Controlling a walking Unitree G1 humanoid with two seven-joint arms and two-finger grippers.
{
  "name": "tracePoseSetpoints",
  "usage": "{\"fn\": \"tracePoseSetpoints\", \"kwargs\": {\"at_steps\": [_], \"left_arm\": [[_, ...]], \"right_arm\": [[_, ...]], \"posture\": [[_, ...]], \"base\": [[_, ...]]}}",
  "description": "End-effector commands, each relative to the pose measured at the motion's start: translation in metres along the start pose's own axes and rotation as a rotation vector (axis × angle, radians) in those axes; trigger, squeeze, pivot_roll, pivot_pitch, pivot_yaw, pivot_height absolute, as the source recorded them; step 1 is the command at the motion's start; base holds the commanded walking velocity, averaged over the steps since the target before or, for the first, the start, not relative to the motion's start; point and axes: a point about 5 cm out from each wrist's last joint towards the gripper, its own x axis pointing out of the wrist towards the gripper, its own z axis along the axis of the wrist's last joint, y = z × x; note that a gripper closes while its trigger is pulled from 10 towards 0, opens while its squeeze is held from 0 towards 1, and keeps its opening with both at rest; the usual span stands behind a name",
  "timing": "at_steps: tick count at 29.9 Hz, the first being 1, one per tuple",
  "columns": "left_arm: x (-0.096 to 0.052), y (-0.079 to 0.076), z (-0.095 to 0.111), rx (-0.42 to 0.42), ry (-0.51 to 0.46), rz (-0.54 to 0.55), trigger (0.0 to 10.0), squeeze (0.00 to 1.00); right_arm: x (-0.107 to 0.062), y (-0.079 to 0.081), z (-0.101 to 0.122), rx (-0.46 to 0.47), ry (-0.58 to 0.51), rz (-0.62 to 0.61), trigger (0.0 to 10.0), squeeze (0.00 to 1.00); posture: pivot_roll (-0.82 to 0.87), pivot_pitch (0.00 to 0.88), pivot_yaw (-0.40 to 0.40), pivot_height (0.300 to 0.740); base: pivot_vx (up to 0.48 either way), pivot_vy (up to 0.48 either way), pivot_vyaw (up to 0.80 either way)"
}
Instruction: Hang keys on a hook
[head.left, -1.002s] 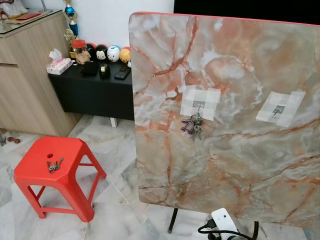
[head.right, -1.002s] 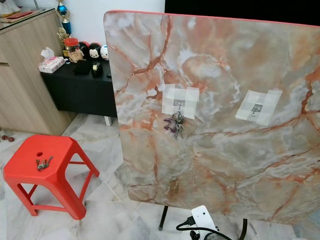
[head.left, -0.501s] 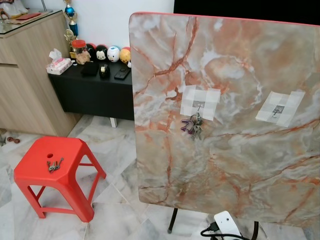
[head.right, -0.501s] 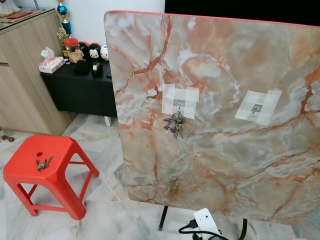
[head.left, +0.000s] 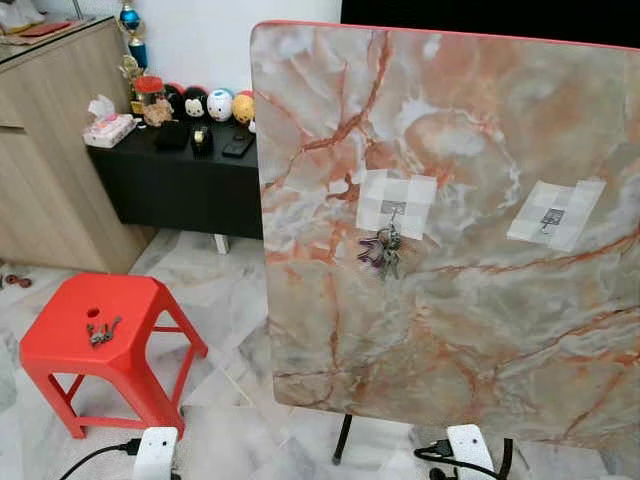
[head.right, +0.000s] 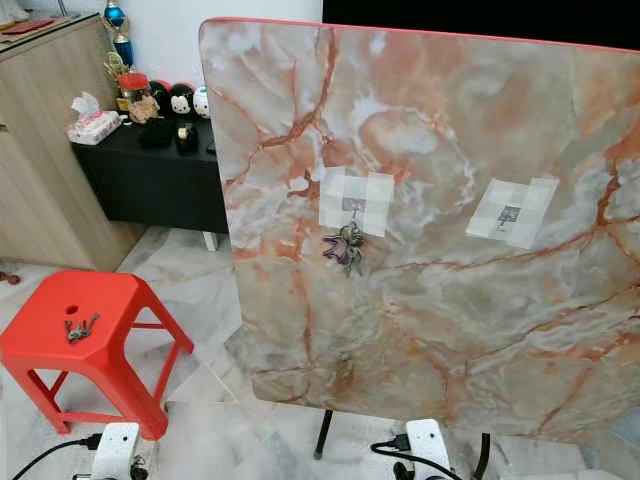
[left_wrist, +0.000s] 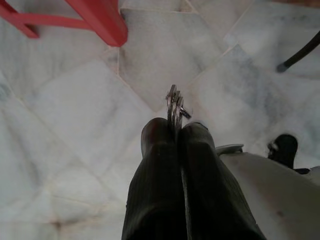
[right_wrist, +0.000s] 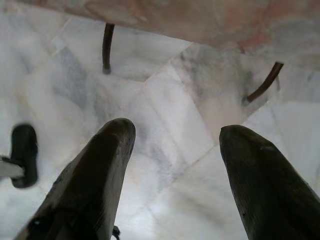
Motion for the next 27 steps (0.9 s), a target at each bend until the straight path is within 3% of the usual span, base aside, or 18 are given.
{"fn": "tracePoseSetpoints", "kwargs": {"at_steps": [1,11,27], "left_arm": [[0.0,-0.004,-0.002,0.015,0.001,-0.015,10.0,0.0],[-0.002,-0.01,-0.014,0.005,0.016,-0.053,10.0,0.0],[-0.001,-0.016,-0.015,0.019,0.018,-0.071,10.0,0.0]], "right_arm": [[0.0,-0.003,-0.003,0.065,0.002,-0.02,10.0,0.0],[-0.002,-0.007,-0.011,0.144,0.011,-0.035,10.0,0.0],[-0.002,-0.002,-0.012,0.15,0.008,-0.022,10.0,0.0]], "posture": [[0.03,0.006,-0.092,0.74],[0.03,0.0,-0.077,0.74],[0.03,0.0,-0.075,0.74]], "base": [[0.0,0.0,0.0],[0.0,0.0,0.0],[0.0,-0.336,0.0]]}}
